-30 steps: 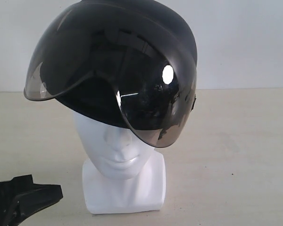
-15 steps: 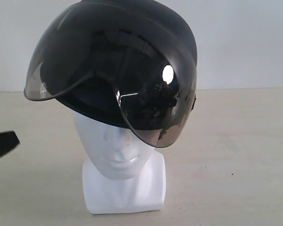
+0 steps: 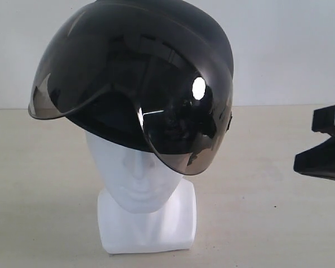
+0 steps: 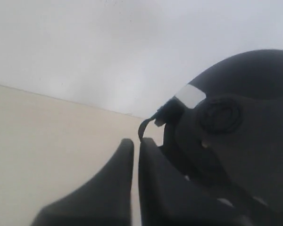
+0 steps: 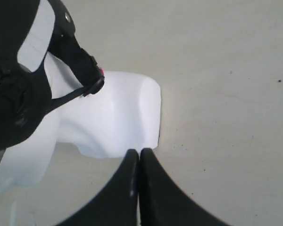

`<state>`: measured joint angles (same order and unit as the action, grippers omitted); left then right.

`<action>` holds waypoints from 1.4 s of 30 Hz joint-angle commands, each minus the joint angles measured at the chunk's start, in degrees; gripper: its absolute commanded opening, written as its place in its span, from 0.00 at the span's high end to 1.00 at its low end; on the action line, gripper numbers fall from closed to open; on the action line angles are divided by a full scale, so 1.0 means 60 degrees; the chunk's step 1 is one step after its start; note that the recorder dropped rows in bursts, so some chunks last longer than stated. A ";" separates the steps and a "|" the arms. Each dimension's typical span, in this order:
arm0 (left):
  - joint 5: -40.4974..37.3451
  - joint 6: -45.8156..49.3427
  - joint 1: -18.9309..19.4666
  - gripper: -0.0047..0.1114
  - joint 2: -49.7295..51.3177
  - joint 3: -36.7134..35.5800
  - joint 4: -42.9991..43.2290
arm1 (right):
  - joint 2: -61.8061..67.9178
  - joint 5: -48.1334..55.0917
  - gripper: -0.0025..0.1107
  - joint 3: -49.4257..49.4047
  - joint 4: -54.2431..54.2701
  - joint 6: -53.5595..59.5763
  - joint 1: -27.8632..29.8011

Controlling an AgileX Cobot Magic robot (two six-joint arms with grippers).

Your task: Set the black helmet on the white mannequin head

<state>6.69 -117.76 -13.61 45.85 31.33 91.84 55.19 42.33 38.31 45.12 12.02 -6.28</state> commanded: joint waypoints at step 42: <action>0.8632 -0.0441 0.2985 0.92 0.6740 0.6994 0.1351 | 0.6771 0.2092 0.98 0.2745 0.6806 0.4993 0.0388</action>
<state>59.39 -119.85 5.10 84.80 72.99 99.81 94.48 53.93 54.57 82.59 39.45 -3.99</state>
